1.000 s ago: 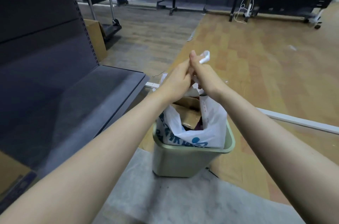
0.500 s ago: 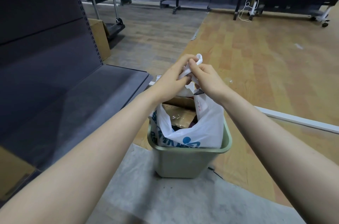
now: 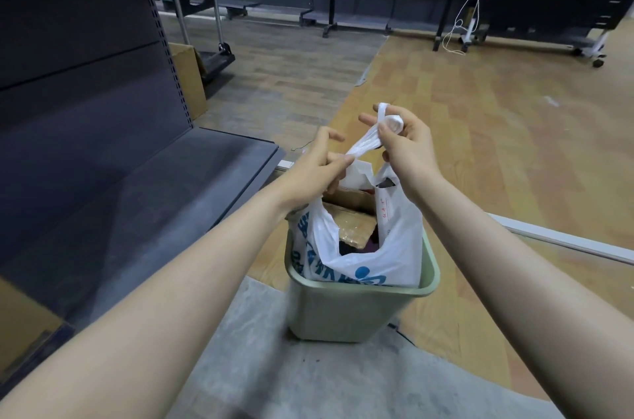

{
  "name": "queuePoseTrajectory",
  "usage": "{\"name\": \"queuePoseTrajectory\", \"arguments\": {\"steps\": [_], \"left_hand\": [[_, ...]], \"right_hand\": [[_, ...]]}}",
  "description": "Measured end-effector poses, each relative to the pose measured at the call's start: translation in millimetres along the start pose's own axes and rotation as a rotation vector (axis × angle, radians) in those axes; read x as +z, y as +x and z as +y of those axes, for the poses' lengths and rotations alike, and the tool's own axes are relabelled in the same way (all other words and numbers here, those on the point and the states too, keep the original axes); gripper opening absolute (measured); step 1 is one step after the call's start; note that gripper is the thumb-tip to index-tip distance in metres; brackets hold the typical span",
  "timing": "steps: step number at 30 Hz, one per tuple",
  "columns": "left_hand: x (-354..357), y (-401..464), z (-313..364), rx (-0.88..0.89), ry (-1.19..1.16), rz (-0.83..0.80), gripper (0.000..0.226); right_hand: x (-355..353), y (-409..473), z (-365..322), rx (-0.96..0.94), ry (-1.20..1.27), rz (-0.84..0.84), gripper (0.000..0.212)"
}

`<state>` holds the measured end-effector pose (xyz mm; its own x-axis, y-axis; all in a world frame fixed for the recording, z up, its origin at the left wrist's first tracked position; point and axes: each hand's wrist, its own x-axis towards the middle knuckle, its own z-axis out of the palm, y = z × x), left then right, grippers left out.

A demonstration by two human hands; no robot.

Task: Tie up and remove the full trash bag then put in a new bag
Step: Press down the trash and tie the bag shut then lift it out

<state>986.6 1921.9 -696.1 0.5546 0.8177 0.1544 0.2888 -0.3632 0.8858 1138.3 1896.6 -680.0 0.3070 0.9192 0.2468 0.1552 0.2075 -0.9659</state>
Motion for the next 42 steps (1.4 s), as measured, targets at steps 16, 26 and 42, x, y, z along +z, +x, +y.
{"name": "queuePoseTrajectory", "arguments": {"steps": [16,26,42], "left_hand": [[-12,3,-5,-0.269,-0.535,-0.129,0.032],[-10,-4,3,-0.247,-0.600,-0.184,0.026],[-49,-43,-37,-0.123,0.116,-0.034,0.033]], "right_hand": [[3,-8,-3,-0.475,-1.115,-0.338,0.018],[-1,-25,4,-0.937,-0.996,-0.045,0.028],[-54,-64,23,-0.518,-0.848,-0.341,0.027]]}}
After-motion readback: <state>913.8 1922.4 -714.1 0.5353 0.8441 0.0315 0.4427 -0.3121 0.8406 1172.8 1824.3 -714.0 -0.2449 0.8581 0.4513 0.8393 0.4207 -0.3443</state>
